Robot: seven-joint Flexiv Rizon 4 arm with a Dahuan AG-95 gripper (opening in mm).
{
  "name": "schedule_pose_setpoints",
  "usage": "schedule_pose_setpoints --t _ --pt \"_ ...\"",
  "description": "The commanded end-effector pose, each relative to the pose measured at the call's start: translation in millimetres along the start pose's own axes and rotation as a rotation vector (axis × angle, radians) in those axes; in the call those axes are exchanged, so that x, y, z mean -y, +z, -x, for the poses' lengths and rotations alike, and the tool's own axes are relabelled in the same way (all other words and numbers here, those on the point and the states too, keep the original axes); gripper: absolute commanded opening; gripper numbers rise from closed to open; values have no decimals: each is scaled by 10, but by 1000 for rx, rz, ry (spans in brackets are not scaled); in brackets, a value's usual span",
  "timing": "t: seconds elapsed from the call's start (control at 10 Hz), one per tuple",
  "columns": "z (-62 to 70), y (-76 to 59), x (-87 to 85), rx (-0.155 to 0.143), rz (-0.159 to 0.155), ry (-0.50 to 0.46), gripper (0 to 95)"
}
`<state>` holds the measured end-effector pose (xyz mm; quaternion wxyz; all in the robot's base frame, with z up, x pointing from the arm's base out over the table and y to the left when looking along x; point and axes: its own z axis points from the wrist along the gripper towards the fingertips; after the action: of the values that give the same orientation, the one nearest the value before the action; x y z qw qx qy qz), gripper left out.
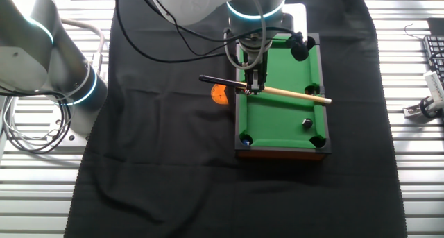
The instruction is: Hit the pool ball
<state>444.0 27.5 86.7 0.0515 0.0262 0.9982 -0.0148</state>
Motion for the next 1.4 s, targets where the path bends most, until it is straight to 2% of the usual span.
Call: schedule_pose_setpoints --t 0.1,0.2,0.6,0.8,0.9,1.1,1.4 --pt "5 -15 -4 -2 -1 -12 190" --pt "12 -34 -7 -7 -5 -16 380" --pt "38 -219 -24 -35 -9 -26 380" --pt "28 -451 -34 -79 -4 -33 380" --pt "21 -512 -39 -89 -2 -33 380" --pt "-33 -769 -66 -128 5 -36 380" --pt "-63 -870 -97 -141 13 -62 380"
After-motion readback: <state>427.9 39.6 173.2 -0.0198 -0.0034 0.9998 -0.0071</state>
